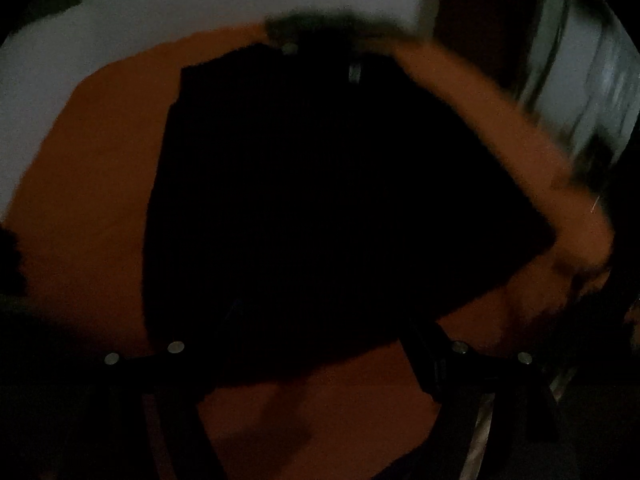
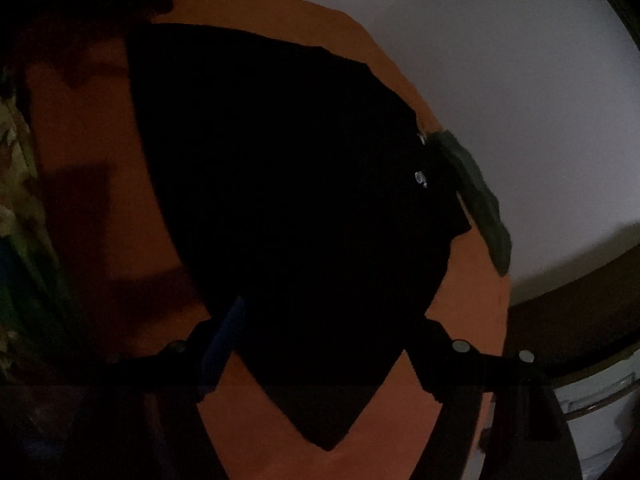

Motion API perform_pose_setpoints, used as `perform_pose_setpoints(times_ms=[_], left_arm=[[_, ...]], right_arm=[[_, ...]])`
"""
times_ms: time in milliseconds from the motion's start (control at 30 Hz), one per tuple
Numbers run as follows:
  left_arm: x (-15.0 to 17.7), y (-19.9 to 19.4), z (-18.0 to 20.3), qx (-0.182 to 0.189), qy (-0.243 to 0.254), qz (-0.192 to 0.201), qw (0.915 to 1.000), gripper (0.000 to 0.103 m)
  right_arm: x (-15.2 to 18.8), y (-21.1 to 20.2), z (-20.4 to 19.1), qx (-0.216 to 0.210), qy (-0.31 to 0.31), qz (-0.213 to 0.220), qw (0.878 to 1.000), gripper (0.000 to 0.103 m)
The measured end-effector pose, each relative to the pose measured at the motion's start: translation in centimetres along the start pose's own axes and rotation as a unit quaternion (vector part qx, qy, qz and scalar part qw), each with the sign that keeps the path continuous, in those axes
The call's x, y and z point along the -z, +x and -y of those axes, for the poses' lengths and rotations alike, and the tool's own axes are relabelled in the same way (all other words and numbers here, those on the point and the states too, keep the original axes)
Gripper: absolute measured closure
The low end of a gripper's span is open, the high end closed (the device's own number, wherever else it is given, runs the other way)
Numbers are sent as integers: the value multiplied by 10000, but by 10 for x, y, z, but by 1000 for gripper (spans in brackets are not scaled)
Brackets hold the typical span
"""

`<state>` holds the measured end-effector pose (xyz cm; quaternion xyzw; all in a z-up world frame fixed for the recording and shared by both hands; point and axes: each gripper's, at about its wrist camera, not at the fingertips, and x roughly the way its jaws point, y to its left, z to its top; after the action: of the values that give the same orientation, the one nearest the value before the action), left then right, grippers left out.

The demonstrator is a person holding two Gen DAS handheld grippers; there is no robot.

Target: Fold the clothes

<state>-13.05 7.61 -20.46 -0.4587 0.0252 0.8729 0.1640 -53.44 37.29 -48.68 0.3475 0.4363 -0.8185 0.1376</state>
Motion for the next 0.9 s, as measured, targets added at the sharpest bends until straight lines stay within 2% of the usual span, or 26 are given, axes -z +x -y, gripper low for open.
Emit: perform_pose_setpoints(times_ms=[100, 200, 300, 467, 567, 600, 633, 667, 733, 900], left_arm=[[-15, 0, -15, 503, -663, 442, 9956, 26], [-22, -1, -23, 841, -920, 644, 9901, 25], [-30, 3, -25, 934, -752, 544, 9913, 25], [-30, -1, -33, 551, -595, 379, 9960, 25], [-28, 5, -35, 242, -397, 31, 9989, 25], [-27, 7, -34, 36, -222, -148, 9996, 25], [-25, 7, -29, -431, 177, -250, 9986, 25], [-21, 6, -24, -803, 589, -220, 9948, 25], [-11, 3, -13, -1535, 1407, -152, 9780, 25], [22, 12, 6, -1389, 2300, -571, 9615, 25]], right_arm=[[0, 2, -5, -76, -123, 77, 9999, 27], [-3, 6, -12, -316, -111, 5, 9994, 27], [-9, 6, -18, -565, -113, -2, 9983, 27], [-15, 1, -34, -577, -462, 97, 9972, 27], [-15, 6, -40, -615, -509, 32, 9968, 27], [-14, 6, -42, -625, -482, -6, 9969, 27], [-15, 6, -42, -660, -438, -58, 9968, 27], [-15, 7, -42, -696, -394, -111, 9967, 27], [-14, 15, -38, -761, -342, -208, 9963, 27], [-10, 16, -43, -795, -443, -227, 9956, 27]])
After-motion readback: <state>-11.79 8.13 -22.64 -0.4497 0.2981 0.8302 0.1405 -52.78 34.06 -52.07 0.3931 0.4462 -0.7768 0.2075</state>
